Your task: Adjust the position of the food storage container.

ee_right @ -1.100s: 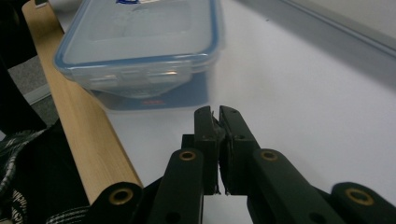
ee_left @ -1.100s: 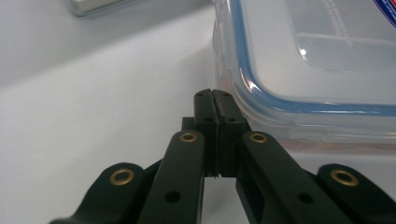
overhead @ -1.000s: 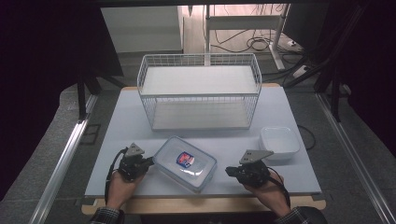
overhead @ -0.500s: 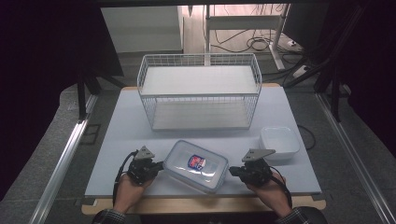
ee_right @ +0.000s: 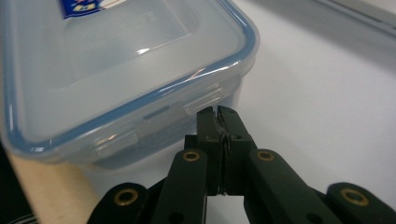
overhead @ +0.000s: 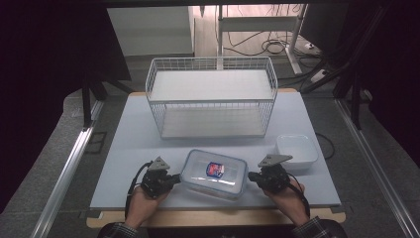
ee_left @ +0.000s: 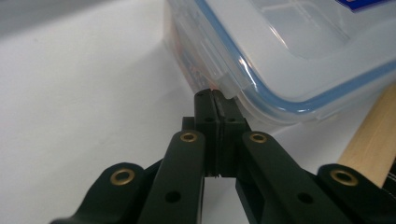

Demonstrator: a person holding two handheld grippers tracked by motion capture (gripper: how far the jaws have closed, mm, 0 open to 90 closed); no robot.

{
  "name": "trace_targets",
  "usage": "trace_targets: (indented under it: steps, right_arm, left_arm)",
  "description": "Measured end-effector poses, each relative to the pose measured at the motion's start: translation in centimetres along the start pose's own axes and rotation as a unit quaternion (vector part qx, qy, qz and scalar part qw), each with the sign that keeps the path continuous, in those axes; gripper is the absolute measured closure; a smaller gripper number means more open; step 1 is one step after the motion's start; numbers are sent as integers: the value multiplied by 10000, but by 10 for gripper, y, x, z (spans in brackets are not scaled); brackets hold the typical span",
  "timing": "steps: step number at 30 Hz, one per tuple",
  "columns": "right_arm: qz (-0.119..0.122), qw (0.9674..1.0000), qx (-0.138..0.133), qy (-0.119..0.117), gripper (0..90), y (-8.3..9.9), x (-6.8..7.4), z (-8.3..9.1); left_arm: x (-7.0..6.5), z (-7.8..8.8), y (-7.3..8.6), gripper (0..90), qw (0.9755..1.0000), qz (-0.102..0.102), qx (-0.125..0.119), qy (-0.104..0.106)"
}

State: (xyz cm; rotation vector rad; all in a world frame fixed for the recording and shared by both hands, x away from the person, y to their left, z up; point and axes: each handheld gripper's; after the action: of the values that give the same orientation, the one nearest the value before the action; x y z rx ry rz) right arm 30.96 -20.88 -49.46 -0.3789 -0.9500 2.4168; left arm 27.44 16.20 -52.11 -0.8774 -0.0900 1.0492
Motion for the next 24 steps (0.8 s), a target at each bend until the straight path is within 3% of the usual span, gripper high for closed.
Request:
trace_targets:
  steps: [5,18,21,24]
  right_arm:
    - [-98,9997,30,234,890,-3,-13,-6]
    - [-114,9994,-38,326,882,-8,-22,-15]
    - [-43,9992,-47,387,843,-8,-19,-10]
    - [40,9989,-107,446,792,-5,-15,-1]
  left_arm:
    - [-7,-3,-1,897,9999,-95,37,36]
    - [-6,-1,-2,873,9996,-254,72,70]
    - [-4,7,0,849,9996,-279,-71,-34]
    - [0,19,2,763,9991,-301,-293,-114]
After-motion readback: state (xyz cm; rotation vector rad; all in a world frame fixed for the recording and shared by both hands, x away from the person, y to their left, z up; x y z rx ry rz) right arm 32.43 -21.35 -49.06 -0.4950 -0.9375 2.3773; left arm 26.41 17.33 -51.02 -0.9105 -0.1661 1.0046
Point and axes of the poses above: each handheld gripper's, and its own axes: z roughly backward along the jaws, y roughly out of its underside, x roughly to its left, and after that the axes turned 9 degrees about z, right-handed
